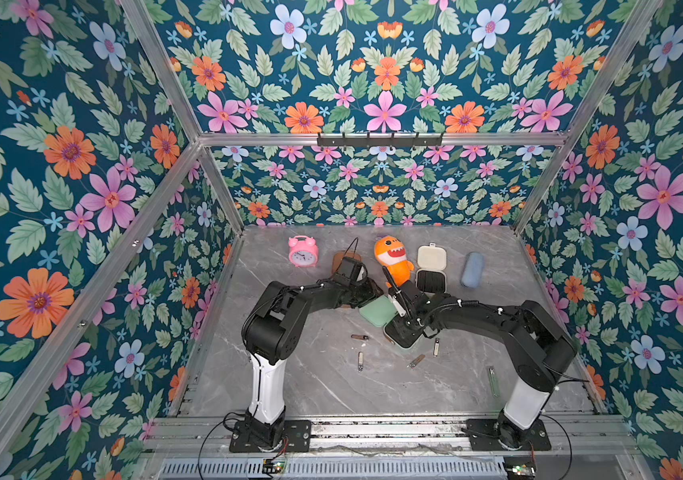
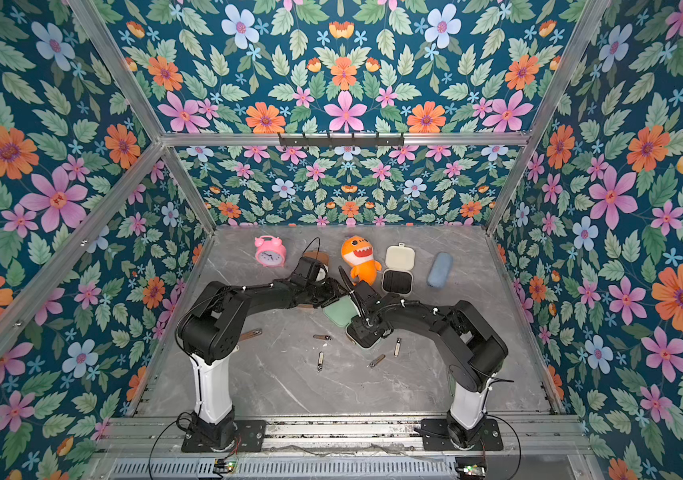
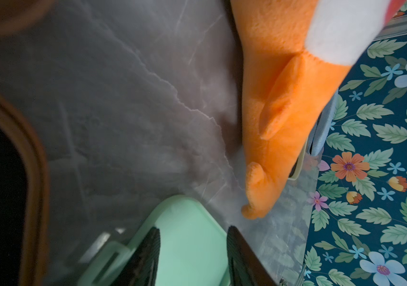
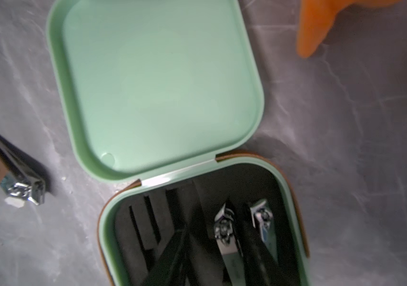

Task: Organize nail clipper sets
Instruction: Place the nail clipper in the storage box.

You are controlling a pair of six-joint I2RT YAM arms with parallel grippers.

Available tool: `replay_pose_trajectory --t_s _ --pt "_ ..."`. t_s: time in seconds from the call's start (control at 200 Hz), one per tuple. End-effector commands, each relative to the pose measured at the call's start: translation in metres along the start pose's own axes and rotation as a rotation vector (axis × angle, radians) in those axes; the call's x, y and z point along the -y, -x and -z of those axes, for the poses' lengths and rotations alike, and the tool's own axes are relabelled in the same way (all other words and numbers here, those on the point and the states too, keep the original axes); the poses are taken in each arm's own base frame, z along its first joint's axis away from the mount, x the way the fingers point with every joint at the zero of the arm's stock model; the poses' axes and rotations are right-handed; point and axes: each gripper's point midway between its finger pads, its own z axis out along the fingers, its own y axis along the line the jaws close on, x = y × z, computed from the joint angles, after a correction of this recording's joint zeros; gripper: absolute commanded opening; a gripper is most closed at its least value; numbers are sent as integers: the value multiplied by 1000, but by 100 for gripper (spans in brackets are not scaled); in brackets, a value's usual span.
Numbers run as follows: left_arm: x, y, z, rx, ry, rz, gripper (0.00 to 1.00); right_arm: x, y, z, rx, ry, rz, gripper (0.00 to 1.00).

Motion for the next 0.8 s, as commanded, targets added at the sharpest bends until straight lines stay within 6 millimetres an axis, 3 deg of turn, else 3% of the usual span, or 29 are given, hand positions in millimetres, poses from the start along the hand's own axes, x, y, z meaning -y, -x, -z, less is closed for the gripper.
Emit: replay_pose_trajectory --t_s 0.0,0.4,0.555,0.795 --pt "-34 -12 -2 -29 129 34 48 9 -4 6 -22 -47 -16 42" --pt "-27 -9 -2 -26 105 25 48 11 15 31 40 -39 -48 54" --pt "-11 -2 5 -7 63 9 48 29 15 37 25 -37 -141 56" --pt "22 11 30 44 -6 -21 51 32 19 37 10 87 -255 74"
